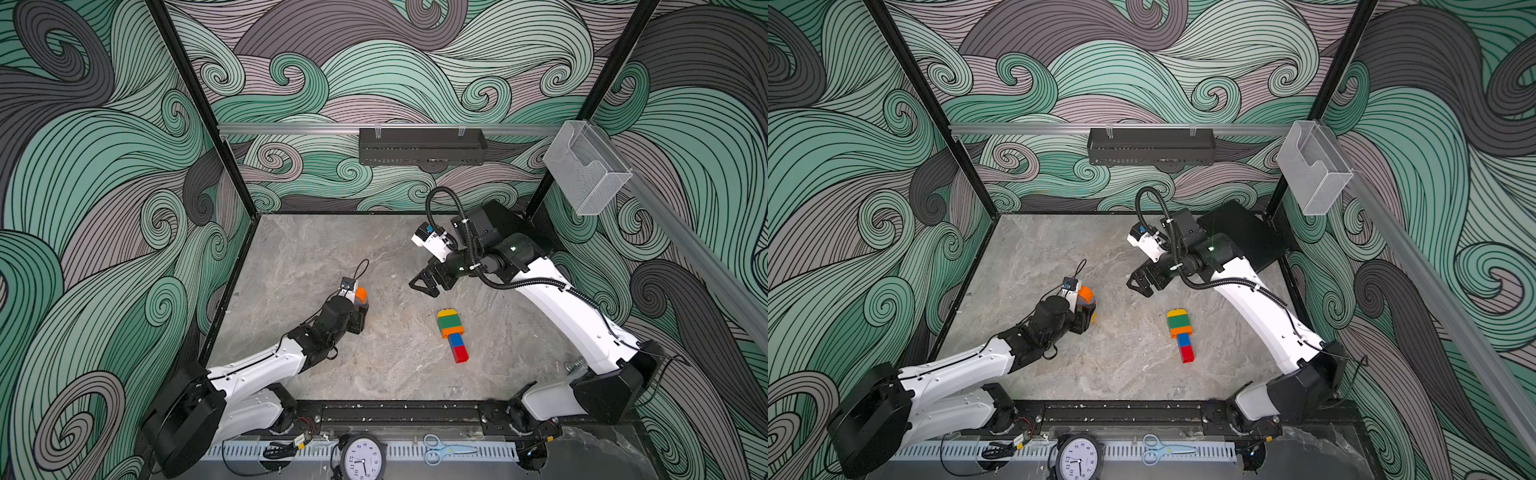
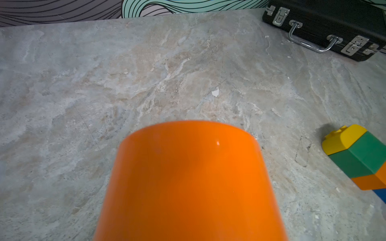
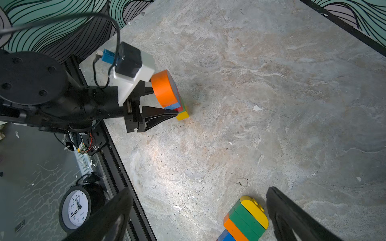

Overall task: Assemble an ice cream with lego
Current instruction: Adjust the lego brick at the center of the board.

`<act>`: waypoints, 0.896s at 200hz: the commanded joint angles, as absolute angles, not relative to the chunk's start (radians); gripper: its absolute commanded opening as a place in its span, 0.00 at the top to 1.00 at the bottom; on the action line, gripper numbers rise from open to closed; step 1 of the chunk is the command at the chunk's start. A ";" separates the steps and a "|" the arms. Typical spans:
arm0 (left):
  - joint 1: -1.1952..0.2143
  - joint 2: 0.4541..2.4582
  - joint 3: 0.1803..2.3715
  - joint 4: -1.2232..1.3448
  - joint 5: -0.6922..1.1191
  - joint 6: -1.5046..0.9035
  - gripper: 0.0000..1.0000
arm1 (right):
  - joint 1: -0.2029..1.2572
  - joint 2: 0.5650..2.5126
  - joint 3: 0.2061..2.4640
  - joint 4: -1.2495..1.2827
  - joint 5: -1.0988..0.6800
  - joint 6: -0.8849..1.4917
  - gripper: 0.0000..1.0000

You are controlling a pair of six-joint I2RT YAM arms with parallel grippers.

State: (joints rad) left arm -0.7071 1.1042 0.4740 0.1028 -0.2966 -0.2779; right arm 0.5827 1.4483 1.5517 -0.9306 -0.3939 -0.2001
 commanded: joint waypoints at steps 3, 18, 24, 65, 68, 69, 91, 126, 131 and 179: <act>-0.699 1.070 0.633 -0.192 -0.323 -0.304 1.00 | 0.573 1.427 1.526 -0.926 -0.422 -0.190 0.01; -0.699 1.087 0.741 -0.359 -0.333 -0.335 1.00 | 0.572 1.421 1.506 -0.916 -0.437 -0.180 0.01; -0.699 1.094 0.778 -0.411 -0.323 -0.336 1.00 | 0.572 1.417 1.498 -0.911 -0.440 -0.175 0.01; -0.697 1.172 1.009 -0.730 -0.267 -0.413 1.00 | 0.570 1.392 1.451 -0.898 -0.457 -0.156 0.01; -0.698 1.182 1.027 -0.755 -0.261 -0.418 1.00 | 0.570 1.389 1.447 -0.899 -0.456 -0.155 0.01; -0.697 1.185 1.029 -0.758 -0.260 -0.421 1.00 | 0.569 1.388 1.446 -0.899 -0.457 -0.154 0.01; -0.692 1.252 1.146 -0.922 -0.205 -0.478 1.00 | 0.565 1.371 1.410 -0.902 -0.464 -0.144 0.01; -0.669 1.328 1.228 -1.070 -0.043 -0.547 1.00 | 0.551 1.344 1.347 -0.899 -0.483 -0.126 0.01; -0.666 1.339 1.239 -1.089 -0.024 -0.550 1.00 | 0.550 1.341 1.339 -0.900 -0.485 -0.125 0.01; -0.621 1.520 1.366 -1.337 0.108 -0.519 1.00 | 0.537 1.318 1.292 -0.900 -0.497 -0.117 0.01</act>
